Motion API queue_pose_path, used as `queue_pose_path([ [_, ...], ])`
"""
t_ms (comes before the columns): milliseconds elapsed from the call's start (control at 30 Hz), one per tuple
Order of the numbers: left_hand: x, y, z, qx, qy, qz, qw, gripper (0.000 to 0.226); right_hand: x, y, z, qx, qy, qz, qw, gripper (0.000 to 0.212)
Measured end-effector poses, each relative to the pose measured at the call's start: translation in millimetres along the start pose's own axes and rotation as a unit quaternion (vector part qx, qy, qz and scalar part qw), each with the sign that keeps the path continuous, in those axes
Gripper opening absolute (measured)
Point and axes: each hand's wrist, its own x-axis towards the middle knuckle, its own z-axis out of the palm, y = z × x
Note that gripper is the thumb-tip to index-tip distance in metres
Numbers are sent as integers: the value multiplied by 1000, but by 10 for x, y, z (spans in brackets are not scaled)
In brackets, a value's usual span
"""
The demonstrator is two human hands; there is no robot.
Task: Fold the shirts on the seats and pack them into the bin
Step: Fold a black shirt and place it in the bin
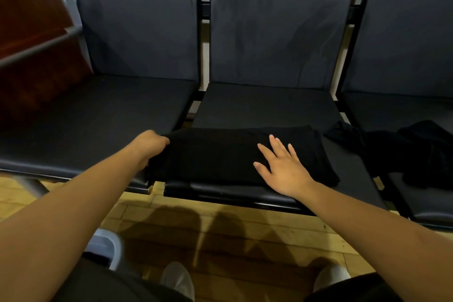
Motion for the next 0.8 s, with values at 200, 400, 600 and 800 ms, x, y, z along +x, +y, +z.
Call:
queue_pose_path([
  [200,-295,184,-312,-77,-13,25,997,16,95,-489,52,40,-39,-12,998,61],
  [400,-571,759,3,-41,-2,196,980,15,184,-806,-98,381,-29,44,923,56],
  [600,-873,1242,589,11,-223,279,934,27,194,-217,-505,738,21,236,631,58],
  [800,-564,965,778,55,-197,200,958,30,30,-94,-479,606,-4,286,742,69],
])
